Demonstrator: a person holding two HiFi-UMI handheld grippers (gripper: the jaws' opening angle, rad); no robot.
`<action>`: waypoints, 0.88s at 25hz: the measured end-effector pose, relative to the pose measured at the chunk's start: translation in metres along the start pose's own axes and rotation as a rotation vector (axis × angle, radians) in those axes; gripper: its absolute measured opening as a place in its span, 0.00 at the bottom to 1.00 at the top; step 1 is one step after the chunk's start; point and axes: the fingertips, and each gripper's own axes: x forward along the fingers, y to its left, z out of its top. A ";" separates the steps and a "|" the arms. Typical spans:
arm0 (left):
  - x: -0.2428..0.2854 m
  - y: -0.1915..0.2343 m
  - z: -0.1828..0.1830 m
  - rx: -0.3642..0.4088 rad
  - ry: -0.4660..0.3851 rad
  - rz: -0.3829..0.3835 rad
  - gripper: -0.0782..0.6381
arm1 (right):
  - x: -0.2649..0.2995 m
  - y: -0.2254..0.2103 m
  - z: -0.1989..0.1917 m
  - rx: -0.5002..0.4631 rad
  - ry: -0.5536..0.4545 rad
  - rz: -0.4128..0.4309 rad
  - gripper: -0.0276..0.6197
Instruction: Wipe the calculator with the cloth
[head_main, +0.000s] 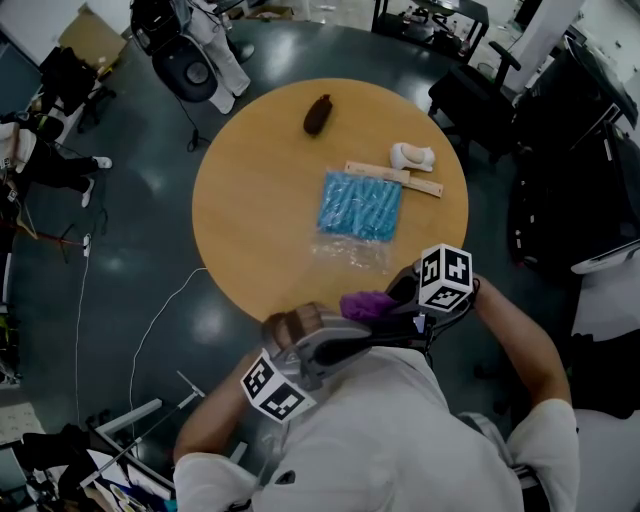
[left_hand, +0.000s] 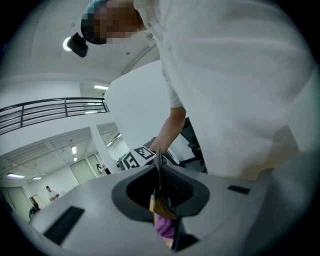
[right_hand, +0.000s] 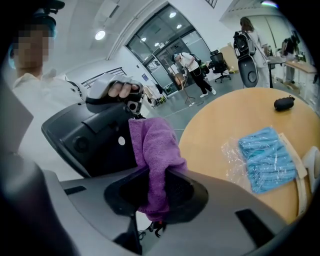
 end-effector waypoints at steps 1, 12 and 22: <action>-0.001 0.001 0.002 -0.002 -0.005 0.002 0.18 | 0.002 0.000 -0.002 0.002 0.007 0.004 0.18; -0.002 -0.013 -0.024 0.058 0.063 -0.023 0.18 | -0.049 -0.021 0.042 -0.038 -0.151 -0.134 0.18; 0.006 -0.021 -0.023 0.074 0.042 -0.063 0.17 | -0.039 0.015 0.061 -0.238 0.050 -0.042 0.18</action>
